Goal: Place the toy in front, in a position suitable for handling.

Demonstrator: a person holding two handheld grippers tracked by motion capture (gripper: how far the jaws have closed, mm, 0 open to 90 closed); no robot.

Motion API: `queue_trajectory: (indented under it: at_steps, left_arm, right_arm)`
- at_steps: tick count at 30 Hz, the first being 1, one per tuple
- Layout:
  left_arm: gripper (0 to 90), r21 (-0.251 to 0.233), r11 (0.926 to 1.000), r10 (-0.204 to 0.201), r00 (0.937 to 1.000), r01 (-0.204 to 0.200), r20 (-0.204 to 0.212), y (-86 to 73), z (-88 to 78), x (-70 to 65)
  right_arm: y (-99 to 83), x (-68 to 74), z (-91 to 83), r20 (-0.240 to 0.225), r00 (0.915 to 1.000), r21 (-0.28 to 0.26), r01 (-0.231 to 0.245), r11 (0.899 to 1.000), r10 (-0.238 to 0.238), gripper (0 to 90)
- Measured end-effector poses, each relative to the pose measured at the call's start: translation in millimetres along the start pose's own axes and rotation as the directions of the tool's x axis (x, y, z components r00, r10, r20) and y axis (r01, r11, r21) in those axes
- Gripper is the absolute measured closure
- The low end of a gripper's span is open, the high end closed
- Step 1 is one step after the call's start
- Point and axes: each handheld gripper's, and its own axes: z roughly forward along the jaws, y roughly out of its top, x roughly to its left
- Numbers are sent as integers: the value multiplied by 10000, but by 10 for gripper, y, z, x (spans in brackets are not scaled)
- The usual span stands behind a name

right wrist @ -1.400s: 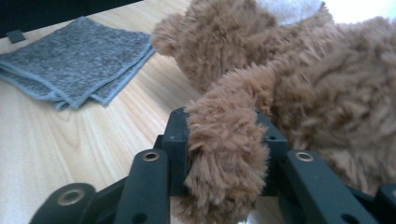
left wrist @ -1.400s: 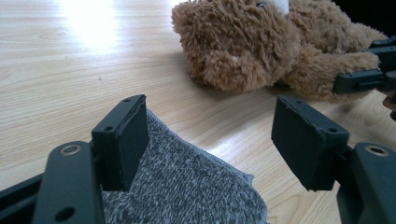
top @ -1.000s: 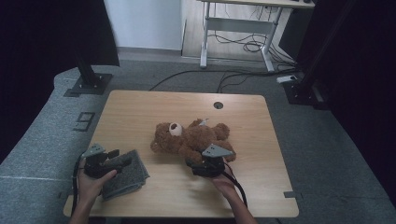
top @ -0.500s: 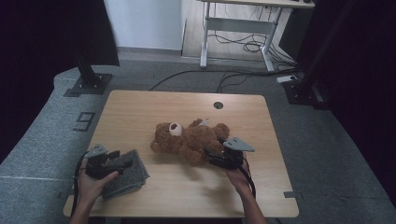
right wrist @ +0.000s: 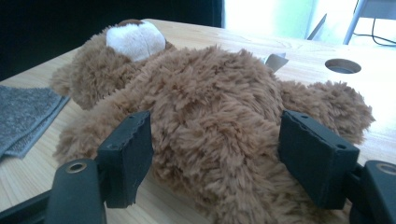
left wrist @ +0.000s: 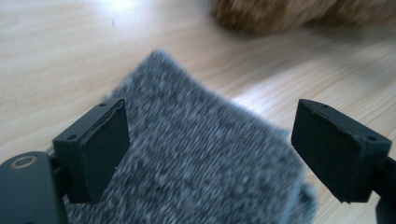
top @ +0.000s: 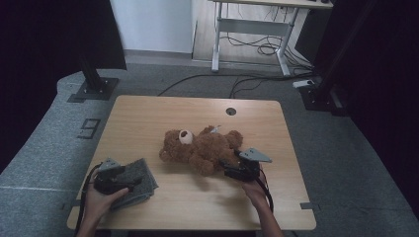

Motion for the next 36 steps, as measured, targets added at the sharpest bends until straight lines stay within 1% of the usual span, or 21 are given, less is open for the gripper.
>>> queue_trajectory:
  at_steps: [1, 2, 5, 6, 7, 8, 14, 16, 20, 21, 22, 23, 24, 25, 26, 27, 30, 32, 34, 35, 36]
  left_arm:
    - [92, 250, 9996, 131, 9997, -126, -205, -12, 38, -1]
    - [92, 250, 9996, 131, 9997, -126, -205, -12, 38, -1]
    - [52, 876, 9952, 487, 9976, -443, -482, -44, 146, -18]
    - [57, 876, 9952, 487, 9976, -443, -482, -44, 146, -18]
    - [65, 927, 9943, 591, 9964, -533, -608, -59, 170, -26]
    - [66, 962, 9941, 563, 9962, -498, -666, -77, 208, -20]
    - [75, 997, 9938, 574, 9952, -493, -798, -105, 277, -15]
    - [95, 1011, 9921, 840, 9913, -737, -1009, -121, 322, -30]
    - [155, 952, 9921, 915, 9911, -823, -966, -120, 324, -36]
    - [185, 839, 9931, 903, 9913, -823, -957, -121, 317, -24]
    - [226, 839, 9931, 903, 9913, -823, -957, -121, 317, -24]
    - [300, 609, 9950, 852, 9912, -793, -1015, -125, 304, -4]
    - [375, 609, 9950, 852, 9912, -793, -1015, -125, 304, -4]
    - [506, 258, 9956, 919, 9908, -898, -994, -142, 293, 23]
    - [579, 258, 9956, 919, 9908, -898, -994, -142, 293, 23]
    - [621, 145, 9959, 906, 9912, -896, -962, -150, 288, 41]
    - [708, 135, 9965, 838, 9904, -828, -1097, -147, 281, 36]
    - [727, 131, 9971, 762, 9910, -752, -1098, -144, 277, 33]
    - [760, 115, 9979, 639, 9933, -630, -966, -135, 259, 38]
    - [760, 77, 9982, 593, 9943, -588, -881, -131, 245, 44]
    - [767, -160, 9988, 441, 9968, -453, -667, -122, 202, 55]
  right_arm:
    - [-5, -6, -17, 12, 10000, -11, -16, 10000, 16, 273]
    - [-5, -6, -17, 12, 10000, -11, -16, 10000, 16, 273]
    - [-3, -15, -27, 22, 10000, -7, -3, 10000, 3, 274]
    - [-3, -15, -27, 22, 10000, -7, -3, 10000, 3, 274]
    - [-5, -18, -27, 47, 10000, -1, -11, 10000, 11, 274]
    - [-5, -19, -28, 60, 10000, -4, -12, 10000, 12, 274]
    - [-10, -23, -33, 117, 9999, 8, -20, 10000, 20, 275]
    - [-16, -28, -29, 160, 9999, 20, -48, 10000, 48, 277]
    - [-21, -23, -27, 216, 9998, 41, -10, 10000, 9, 278]
    - [-23, -22, -26, 227, 9997, 43, -2, 10000, 1, 279]
    - [-23, -22, -26, 227, 9997, 43, -2, 10000, 1, 279]
    - [-26, -23, -24, 250, 9997, 51, -25, 10000, 23, 281]
    - [-26, -23, -24, 250, 9997, 51, -25, 10000, 23, 281]
    - [-29, -23, -24, 275, 9996, 50, -25, 10000, 23, 281]
    - [-30, -24, -25, 283, 9996, 48, -19, 10000, 17, 281]
    - [-30, -25, -27, 308, 9995, 46, -16, 10000, 15, 281]
    - [-32, -32, -32, 318, 9995, 42, -45, 10000, 44, 281]
    - [-33, -36, -33, 335, 9994, 43, -50, 10000, 49, 281]
    - [-32, -48, -38, 353, 9994, 29, -64, 10000, 63, 281]
    - [-32, -48, -38, 353, 9994, 29, -64, 10000, 63, 281]
    - [-32, -56, -43, 358, 9993, 33, -74, 10000, 72, 281]
